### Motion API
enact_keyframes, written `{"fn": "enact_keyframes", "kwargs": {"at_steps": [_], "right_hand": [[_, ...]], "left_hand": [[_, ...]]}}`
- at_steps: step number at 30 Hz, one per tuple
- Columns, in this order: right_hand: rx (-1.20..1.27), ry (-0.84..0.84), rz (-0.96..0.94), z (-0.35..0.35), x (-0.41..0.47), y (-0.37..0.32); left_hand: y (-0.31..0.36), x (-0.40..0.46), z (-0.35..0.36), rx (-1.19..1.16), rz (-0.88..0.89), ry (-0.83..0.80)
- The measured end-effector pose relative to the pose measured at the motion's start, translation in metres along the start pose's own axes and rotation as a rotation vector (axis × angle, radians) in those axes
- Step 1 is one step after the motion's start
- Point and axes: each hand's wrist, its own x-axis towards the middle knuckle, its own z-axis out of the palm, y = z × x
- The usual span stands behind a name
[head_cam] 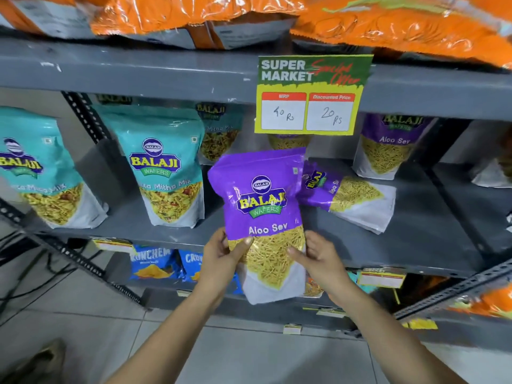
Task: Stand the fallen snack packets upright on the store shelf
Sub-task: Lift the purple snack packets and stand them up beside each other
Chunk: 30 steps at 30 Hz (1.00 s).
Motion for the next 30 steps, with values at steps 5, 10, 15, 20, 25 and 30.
{"fn": "enact_keyframes", "kwargs": {"at_steps": [5, 10, 15, 20, 25, 30], "right_hand": [[0.02, 0.054, -0.093, 0.001, 0.006, -0.018], [0.025, 0.112, -0.116, -0.006, 0.033, -0.046], [0.085, 0.273, -0.21, -0.013, 0.064, -0.072], [0.099, 0.347, -0.286, -0.025, 0.075, -0.082], [-0.051, 0.384, -0.306, -0.068, 0.084, -0.063], [-0.886, 0.322, -0.024, -0.163, 0.111, -0.025]], "left_hand": [[0.019, 0.009, 0.001, -0.009, 0.092, -0.067], [0.058, 0.035, 0.012, 0.036, 0.191, -0.122], [0.089, 0.068, 0.035, -0.047, 0.278, -0.09], [0.084, 0.079, 0.058, -0.063, 0.362, -0.016], [0.064, 0.072, 0.056, 0.095, 0.546, 0.337], [0.019, 0.032, 0.086, 0.444, 0.753, 0.335]]}}
